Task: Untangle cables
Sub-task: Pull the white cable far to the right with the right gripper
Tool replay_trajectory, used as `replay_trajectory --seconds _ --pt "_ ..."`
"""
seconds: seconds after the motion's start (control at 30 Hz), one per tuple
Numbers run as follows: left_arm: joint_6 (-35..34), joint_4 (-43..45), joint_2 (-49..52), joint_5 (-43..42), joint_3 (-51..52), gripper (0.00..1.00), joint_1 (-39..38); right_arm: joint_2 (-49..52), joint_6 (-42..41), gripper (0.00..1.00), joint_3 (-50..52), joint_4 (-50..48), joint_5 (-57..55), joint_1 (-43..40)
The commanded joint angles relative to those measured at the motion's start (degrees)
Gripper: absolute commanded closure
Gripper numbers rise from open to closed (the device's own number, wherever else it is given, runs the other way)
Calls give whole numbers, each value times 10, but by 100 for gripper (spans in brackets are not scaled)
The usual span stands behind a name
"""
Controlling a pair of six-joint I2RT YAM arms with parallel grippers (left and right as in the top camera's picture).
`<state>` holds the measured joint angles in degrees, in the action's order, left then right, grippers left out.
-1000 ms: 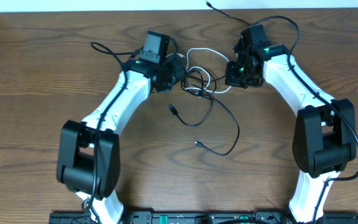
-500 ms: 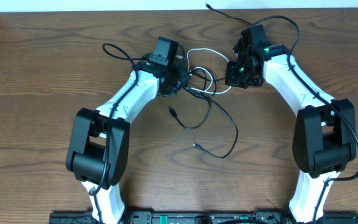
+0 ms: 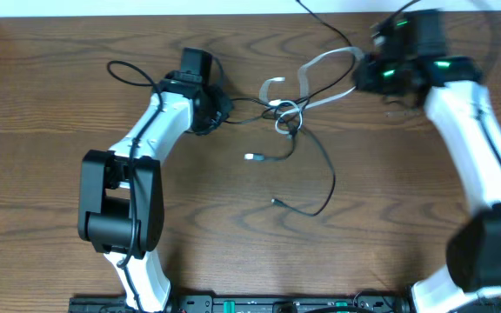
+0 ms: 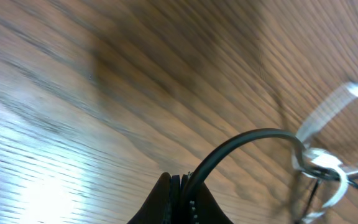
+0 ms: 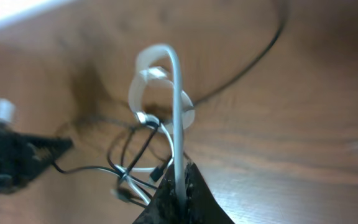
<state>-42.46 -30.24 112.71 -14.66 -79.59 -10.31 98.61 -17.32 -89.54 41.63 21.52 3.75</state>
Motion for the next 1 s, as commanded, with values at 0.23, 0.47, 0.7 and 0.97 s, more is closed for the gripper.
replay_trajectory --seconds 0.23,0.47,0.7,0.97 --pt "69 -8 3 17 -10 93 17 -111 6 99 -14 -22 107 -121" --pt "73 -9 3 48 -10 93 17 -118 0 99 -14 -37 192 -168" --pt "92 -21 3 63 -10 93 31 -118 -24 99 -14 -30 231 -263" --pt "116 -42 3 108 -10 93 48 -111 -21 99 -13 26 167 -343"
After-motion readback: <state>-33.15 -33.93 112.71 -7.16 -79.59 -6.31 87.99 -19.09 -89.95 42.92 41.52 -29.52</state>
